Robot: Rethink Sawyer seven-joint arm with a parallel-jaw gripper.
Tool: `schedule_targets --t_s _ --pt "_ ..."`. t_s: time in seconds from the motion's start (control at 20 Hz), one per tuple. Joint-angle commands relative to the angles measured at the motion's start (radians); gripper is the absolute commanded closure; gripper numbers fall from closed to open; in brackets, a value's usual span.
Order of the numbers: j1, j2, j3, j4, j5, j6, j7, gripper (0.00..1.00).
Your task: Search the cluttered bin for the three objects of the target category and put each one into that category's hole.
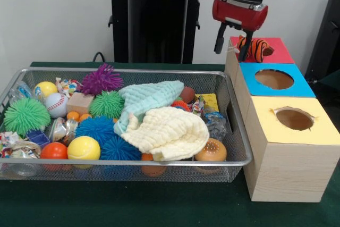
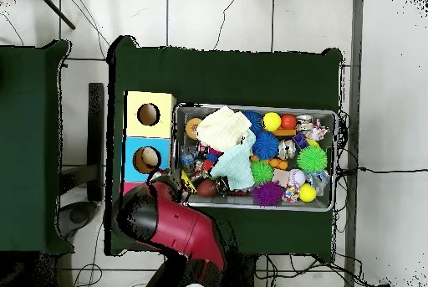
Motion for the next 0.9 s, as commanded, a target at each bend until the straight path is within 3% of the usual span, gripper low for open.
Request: schedule_targets --t_s 0.05,0.9 --pt "-0.014 -0.010 0.062 0.066 -0.013 -0.022 0.177 0.00" --pt "0.093 0.033 0.015 0.054 0.003 0.024 0.214 0.00"
